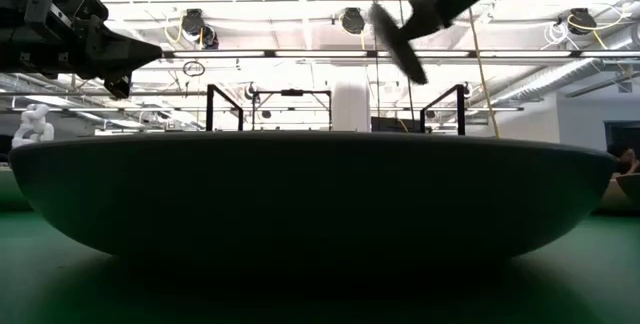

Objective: Place and stack plates onto a shelf
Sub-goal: Put the top black plate on the shelf

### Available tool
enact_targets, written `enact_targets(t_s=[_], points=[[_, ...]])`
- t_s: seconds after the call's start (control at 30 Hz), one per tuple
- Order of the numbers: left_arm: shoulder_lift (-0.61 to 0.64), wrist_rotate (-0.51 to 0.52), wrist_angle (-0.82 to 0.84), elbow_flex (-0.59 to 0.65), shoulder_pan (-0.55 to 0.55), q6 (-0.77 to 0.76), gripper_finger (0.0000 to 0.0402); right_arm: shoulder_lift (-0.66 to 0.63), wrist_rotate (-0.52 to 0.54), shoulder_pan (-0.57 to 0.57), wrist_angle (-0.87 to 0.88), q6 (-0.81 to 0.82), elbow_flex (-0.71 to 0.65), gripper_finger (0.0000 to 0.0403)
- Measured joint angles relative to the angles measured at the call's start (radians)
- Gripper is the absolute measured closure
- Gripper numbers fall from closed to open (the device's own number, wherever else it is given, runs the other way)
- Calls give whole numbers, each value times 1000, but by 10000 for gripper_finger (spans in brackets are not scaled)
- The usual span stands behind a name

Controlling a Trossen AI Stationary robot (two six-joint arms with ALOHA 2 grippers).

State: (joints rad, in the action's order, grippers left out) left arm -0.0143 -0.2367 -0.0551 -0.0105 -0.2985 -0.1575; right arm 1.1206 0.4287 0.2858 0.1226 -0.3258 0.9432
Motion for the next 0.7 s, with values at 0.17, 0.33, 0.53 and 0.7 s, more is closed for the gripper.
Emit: enact_targets(t_s=[0.17,0.33,0.53,0.7], points=[[0,0,0,0,0,0,387,123,-95,-42,27,-52,0,402],[0,0,0,0,0,0,387,232,-94,-42,103,-26,0,403],[0,0,0,0,0,0,387,343,-94,-29,162,-1,0,403],[0,0,0,0,0,0,387,395,-96,-30,217,21,0,403]])
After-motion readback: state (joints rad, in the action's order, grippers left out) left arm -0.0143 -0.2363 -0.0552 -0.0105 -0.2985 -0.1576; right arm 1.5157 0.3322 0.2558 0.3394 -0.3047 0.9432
